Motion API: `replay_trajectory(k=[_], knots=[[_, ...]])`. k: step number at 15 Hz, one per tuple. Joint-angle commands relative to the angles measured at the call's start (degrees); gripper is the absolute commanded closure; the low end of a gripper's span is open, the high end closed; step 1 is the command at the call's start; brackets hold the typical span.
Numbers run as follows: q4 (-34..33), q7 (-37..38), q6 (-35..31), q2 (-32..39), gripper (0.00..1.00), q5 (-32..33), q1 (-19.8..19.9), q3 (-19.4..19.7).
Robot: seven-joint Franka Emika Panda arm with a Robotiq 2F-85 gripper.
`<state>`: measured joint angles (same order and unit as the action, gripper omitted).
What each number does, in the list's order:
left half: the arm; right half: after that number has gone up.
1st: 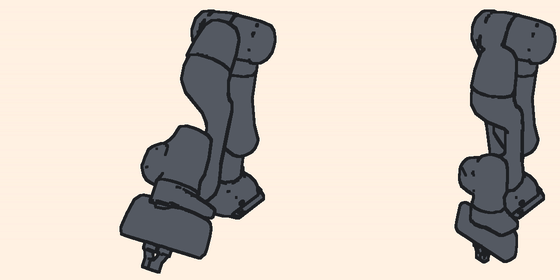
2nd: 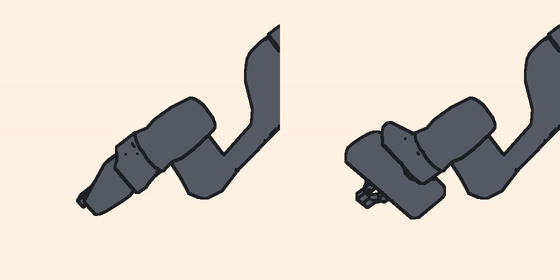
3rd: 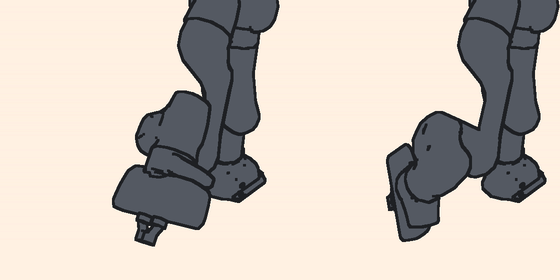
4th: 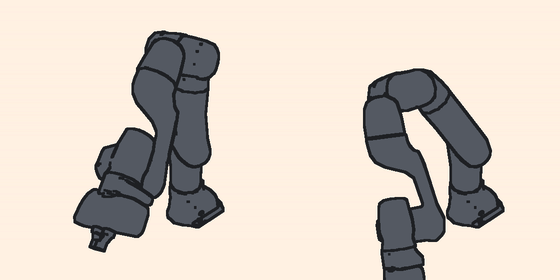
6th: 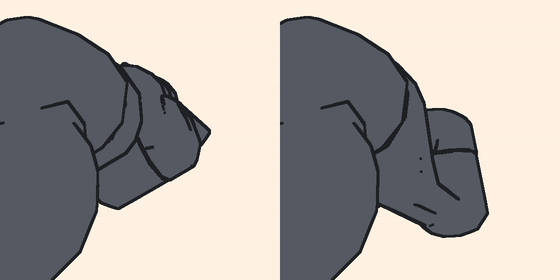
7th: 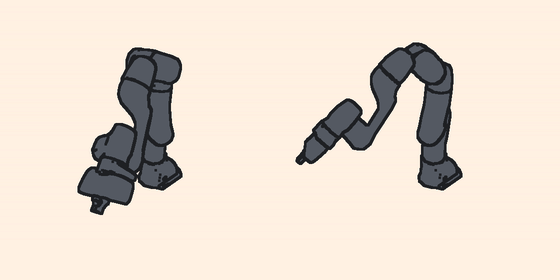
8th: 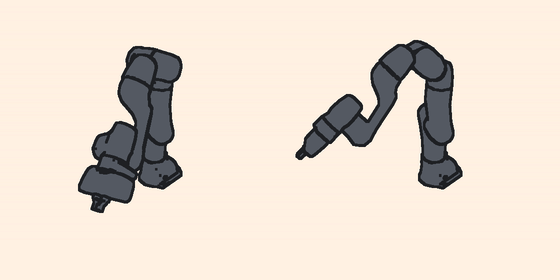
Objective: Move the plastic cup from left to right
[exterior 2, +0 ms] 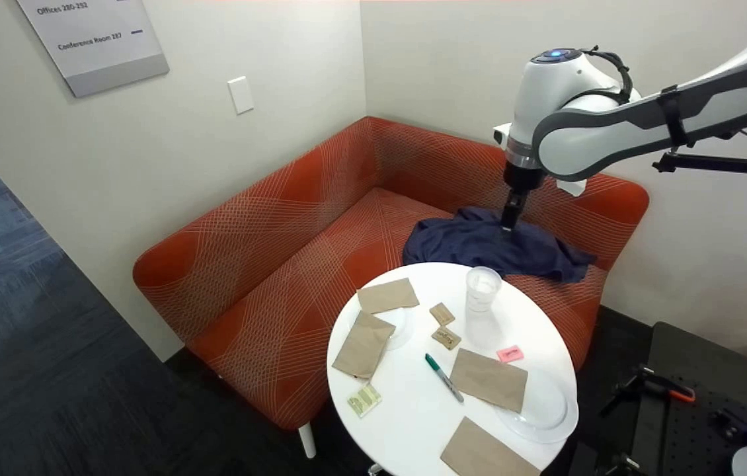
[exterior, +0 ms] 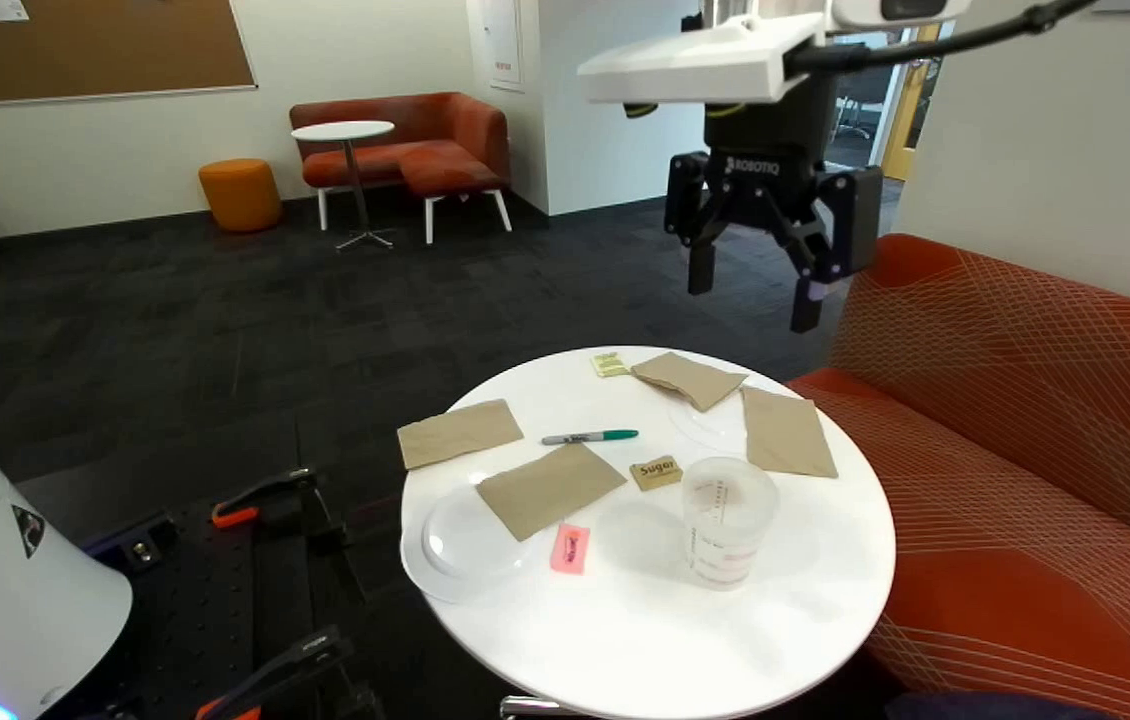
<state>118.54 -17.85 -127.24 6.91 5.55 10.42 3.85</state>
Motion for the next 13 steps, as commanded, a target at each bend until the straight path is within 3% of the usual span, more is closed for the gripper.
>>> replay_trajectory(k=[1,7,8,13], knots=[[4.54,-1.48,1.03,-6.46,0.0,-0.29,-1.11,0.77],[8.2,-1.93,1.15,-11.58,0.0,-0.85,-1.78,1.26],[5.94,0.02,0.22,-8.63,0.0,-0.04,-1.88,1.24],[7.17,0.03,0.22,-10.03,0.0,-0.03,-2.0,1.4]])
